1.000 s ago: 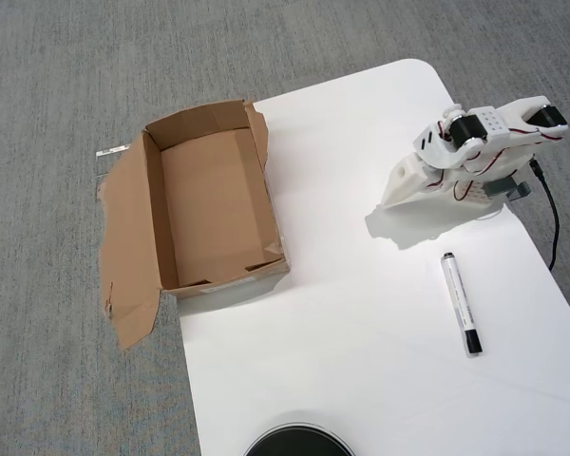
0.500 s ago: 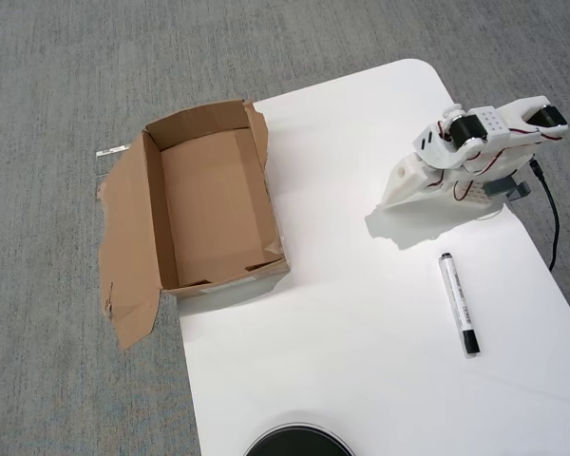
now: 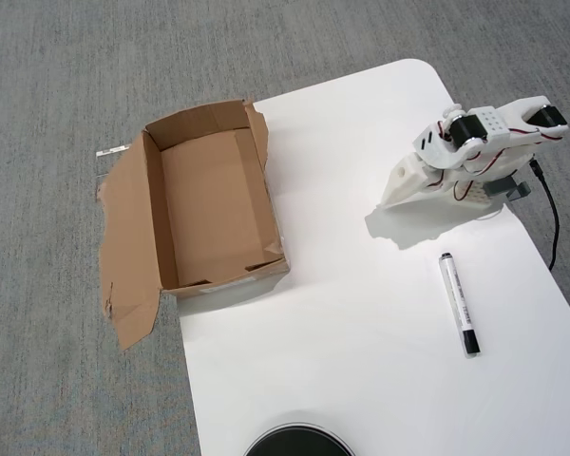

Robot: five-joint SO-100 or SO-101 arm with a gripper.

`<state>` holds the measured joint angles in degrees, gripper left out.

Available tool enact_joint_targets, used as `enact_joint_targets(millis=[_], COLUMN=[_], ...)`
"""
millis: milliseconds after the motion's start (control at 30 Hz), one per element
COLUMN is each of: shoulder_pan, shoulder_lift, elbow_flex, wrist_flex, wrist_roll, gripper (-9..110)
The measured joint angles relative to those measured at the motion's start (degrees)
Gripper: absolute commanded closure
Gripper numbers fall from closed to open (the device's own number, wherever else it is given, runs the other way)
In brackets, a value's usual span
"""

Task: Grasp a pen and put it in the box.

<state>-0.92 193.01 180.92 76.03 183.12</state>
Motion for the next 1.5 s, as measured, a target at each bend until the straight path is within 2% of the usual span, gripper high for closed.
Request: enact_joint_targets(millis=[1100,1500], shoulder_pan=[0.00,-0.18], shoulder_lift=[0.00,0.00], elbow_flex=[-0.18,-16.08], wrist_flex=[0.00,0.70], wrist_roll=[0.00,0.09], gripper=[101,101])
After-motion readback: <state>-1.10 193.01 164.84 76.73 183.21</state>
